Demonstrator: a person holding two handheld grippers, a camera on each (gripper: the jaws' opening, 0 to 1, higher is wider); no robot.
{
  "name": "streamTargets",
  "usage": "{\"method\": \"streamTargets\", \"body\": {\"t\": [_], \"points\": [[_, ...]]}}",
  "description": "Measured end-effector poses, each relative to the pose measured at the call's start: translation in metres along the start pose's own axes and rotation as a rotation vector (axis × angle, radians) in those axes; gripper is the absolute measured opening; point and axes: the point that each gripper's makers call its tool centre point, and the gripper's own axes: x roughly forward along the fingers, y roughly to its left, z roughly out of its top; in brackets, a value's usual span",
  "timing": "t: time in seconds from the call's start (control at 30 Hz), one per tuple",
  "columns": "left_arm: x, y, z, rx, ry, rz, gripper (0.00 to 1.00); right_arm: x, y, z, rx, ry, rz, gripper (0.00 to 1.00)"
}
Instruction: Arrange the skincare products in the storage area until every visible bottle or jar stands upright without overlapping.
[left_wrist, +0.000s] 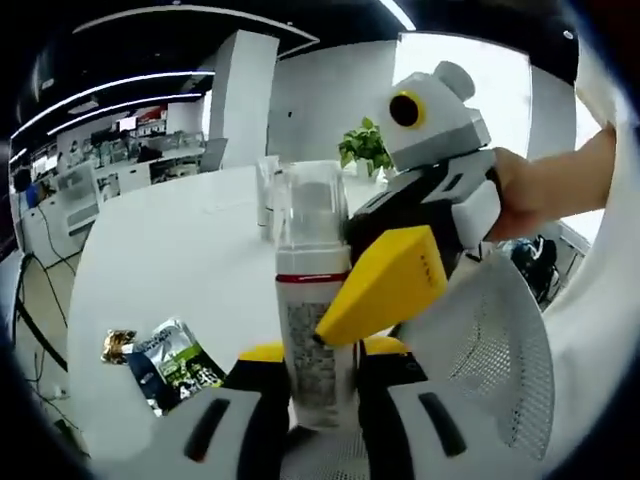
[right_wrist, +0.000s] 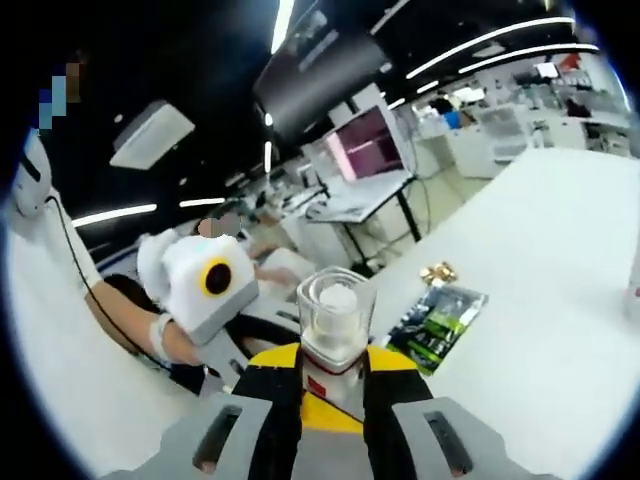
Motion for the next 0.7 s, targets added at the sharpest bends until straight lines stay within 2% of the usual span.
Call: {"method": "streamTargets", "body": {"t": [0.13,0.3,0.4,0.5,0.7], "points": [[0.003,0.003,-0.005,0.034,0.021,0.020,0.22,0.003,-0.002,-0.002,-0.001,0.013,-0.014,0.17],[0.005,0.013,-0.009,0.094,0.039,0.080,0.24,0.010,-0.008,0.000,-0.034,0.057,-0.025,0.17],[0.007,0.021,-0.014,0.110,0.064,0.118,0.24,0.016,-0.011,-0.001,-0.048,0.089,-0.036,0.17],[0.008,0.028,-0.024,0.147,0.113,0.157,0.25,0.024,-0.013,-0.005,-0.066,0.136,-0.038,0.17],[0.005,0.048,-0.035,0.140,0.166,0.236,0.25,0.042,-0.018,-0.005,-0.089,0.184,-0.014,0.17]]}}
